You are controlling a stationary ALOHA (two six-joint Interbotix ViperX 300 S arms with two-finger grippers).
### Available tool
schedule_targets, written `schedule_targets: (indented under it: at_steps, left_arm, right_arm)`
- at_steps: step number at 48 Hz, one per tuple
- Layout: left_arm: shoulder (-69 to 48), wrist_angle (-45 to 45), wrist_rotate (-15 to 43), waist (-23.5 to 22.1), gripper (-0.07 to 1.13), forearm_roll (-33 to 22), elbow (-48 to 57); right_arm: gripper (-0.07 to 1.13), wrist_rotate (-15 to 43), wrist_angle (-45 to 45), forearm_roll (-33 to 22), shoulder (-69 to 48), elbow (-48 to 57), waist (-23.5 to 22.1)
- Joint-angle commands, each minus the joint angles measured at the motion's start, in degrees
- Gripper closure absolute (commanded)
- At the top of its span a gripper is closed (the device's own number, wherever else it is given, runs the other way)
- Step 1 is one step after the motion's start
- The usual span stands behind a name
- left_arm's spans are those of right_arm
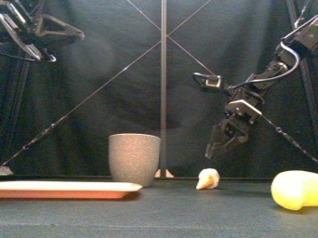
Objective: Pick the ice cream then place it in the grey bowl
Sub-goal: Pick the ice cream
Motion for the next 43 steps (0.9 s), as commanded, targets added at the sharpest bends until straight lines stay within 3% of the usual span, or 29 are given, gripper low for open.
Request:
schedule_targets:
  at_steps: [1, 19, 43]
  left_arm:
    - [0.18, -0.18, 0.09, 0.09, 1.09, 0.09, -0.53]
    - [0.18, -0.09, 0.09, 0.26, 1.09, 0.00, -0.44]
    - [0.09, -0.09, 0.09, 0.18, 1.09, 0.00, -0.35]
  right_arm:
    - [0.03, -0.26, 0.00, -0.09, 0.97, -2.02, -1.49]
    - [0.03, -0.18, 0.18, 0.35, 5.01, -2.37, -2.99]
    - [0.05, -0.09, -0.44, 1.76, 7.56, -4.22, 0.53]
